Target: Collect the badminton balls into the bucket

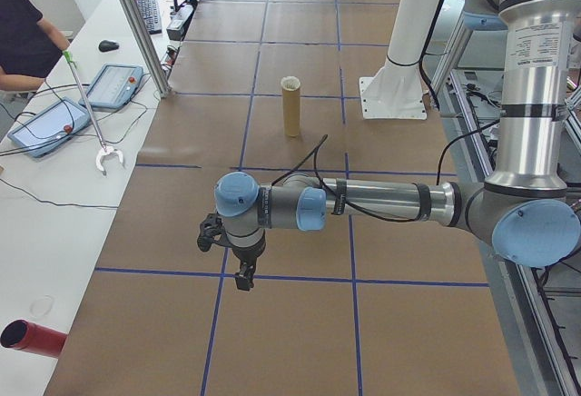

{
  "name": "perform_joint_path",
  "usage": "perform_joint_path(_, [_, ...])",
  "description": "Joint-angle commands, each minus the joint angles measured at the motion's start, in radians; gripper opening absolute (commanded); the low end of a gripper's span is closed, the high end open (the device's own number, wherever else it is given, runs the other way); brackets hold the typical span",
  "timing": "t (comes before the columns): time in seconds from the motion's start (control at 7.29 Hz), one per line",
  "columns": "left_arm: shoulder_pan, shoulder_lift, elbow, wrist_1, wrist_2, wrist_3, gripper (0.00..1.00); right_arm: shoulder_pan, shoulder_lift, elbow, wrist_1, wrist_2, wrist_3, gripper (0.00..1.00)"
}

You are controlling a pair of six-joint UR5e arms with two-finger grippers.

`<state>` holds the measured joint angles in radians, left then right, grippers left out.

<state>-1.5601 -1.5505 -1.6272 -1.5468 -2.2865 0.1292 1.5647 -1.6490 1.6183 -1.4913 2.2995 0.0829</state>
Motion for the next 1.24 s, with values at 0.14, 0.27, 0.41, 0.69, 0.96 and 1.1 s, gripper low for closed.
perform_joint_path(0.14, [-0.009, 0.007, -0.002, 0.007, -0.001, 0.003, 1.0, 0.0, 0.0, 0.0, 0.0, 0.0, 0.0, 1.0])
perform_joint_path(0.27, [-0.011, 0.009, 0.0, 0.014, -0.002, 0.003, 1.0, 0.0, 0.0, 0.0, 0.0, 0.0, 0.0, 1.0])
perform_joint_path(0.41, [-0.017, 0.009, 0.0, 0.019, -0.007, 0.004, 1.0, 0.0, 0.0, 0.0, 0.0, 0.0, 0.0, 1.0])
perform_joint_path(0.69, [-0.02, 0.013, -0.002, 0.022, -0.016, 0.004, 1.0, 0.0, 0.0, 0.0, 0.0, 0.0, 0.0, 1.0])
perform_joint_path(0.96, [-0.02, 0.043, -0.008, 0.021, -0.03, 0.004, 1.0, 0.0, 0.0, 0.0, 0.0, 0.0, 0.0, 1.0])
perform_joint_path(1.1, [-0.02, 0.046, -0.008, 0.021, -0.03, 0.004, 1.0, 0.0, 0.0, 0.0, 0.0, 0.0, 0.0, 1.0])
